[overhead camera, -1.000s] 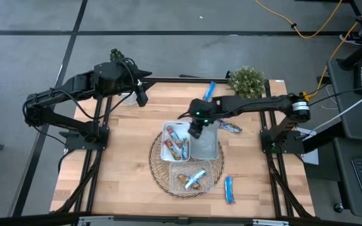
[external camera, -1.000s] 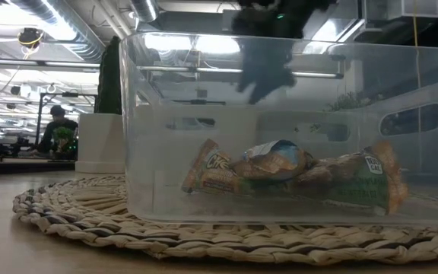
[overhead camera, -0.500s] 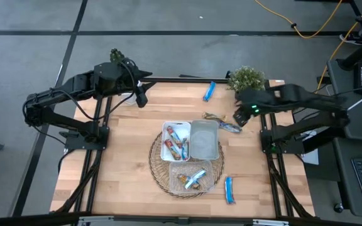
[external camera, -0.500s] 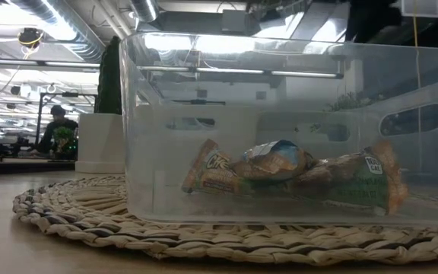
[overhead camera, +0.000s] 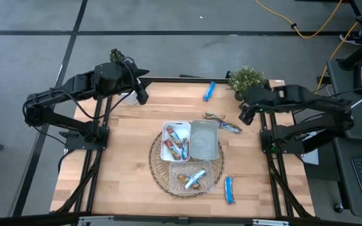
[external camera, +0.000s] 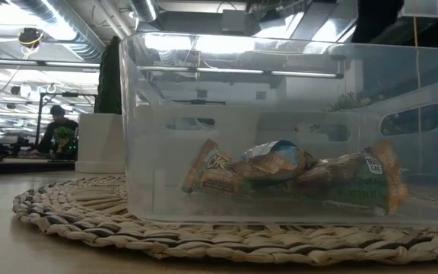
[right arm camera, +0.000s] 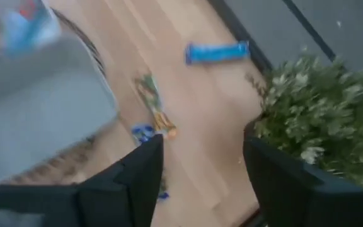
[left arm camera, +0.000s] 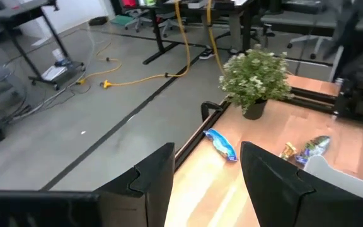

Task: Pick and place Granola Bars by type
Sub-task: Put the blue granola bar into the gray bin

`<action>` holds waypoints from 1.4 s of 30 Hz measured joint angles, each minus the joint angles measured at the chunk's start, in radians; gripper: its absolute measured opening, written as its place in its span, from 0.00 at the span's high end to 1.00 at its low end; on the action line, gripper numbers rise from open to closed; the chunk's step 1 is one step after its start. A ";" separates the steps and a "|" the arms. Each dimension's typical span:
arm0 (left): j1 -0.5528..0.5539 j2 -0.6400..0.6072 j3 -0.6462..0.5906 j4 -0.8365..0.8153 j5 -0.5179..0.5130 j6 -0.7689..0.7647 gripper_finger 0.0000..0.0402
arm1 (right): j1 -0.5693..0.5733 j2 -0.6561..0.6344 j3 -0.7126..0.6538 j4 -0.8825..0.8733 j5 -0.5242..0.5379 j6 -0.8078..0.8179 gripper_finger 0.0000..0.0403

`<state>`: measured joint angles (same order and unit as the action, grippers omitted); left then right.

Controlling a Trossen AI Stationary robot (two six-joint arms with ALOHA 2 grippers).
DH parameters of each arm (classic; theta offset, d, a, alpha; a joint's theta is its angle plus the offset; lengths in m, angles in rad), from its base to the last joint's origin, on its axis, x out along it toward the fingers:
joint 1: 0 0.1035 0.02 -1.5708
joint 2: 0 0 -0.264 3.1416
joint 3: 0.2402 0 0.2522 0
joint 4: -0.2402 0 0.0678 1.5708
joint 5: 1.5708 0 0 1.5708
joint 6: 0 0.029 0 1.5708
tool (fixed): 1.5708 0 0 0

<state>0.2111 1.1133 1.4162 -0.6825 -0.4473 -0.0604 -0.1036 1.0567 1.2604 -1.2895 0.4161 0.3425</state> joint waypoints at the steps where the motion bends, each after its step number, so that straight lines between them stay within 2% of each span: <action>1: 0.000 0.002 0.000 -0.003 -0.008 -0.011 0.57 | -0.016 -0.002 -0.049 0.027 -0.009 -0.011 0.43; 4: 0.000 0.005 -0.001 -0.014 -0.012 -0.031 0.57 | -0.060 -0.006 -0.220 0.141 -0.054 -0.033 0.37; 6: 0.000 0.008 -0.001 -0.011 -0.013 -0.032 0.57 | -0.077 -0.004 -0.329 0.259 -0.124 -0.034 0.35; 10: 0.000 0.018 -0.001 -0.011 -0.014 -0.049 0.57 | -0.094 -0.004 -0.500 0.462 -0.210 -0.004 0.33; 15: 0.000 0.034 -0.001 -0.019 -0.014 -0.060 0.57 | -0.116 -0.005 -0.594 0.479 -0.213 0.022 0.33; 19: 0.000 0.055 -0.001 -0.020 -0.014 -0.060 0.57 | -0.148 0.022 -0.657 0.482 -0.279 0.042 0.33; 26: 0.000 0.097 -0.001 -0.020 -0.005 -0.061 0.57 | -0.189 0.132 -0.675 0.600 -0.295 0.046 0.33; 36: 0.000 0.112 -0.001 -0.018 0.000 -0.076 0.57 | -0.228 0.328 -0.674 0.672 -0.313 0.039 0.33; 39: 0.000 0.112 -0.001 -0.018 0.000 -0.076 0.57 | -0.228 0.345 -0.672 0.679 -0.324 0.041 0.37; 42: 0.000 0.112 -0.001 -0.018 0.000 -0.076 0.57 | -0.228 0.346 -0.664 0.675 -0.332 0.045 0.47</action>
<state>0.2115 1.2251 1.4155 -0.7010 -0.4469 -0.1360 -0.3313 1.4029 0.5967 -0.6141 0.0846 0.3870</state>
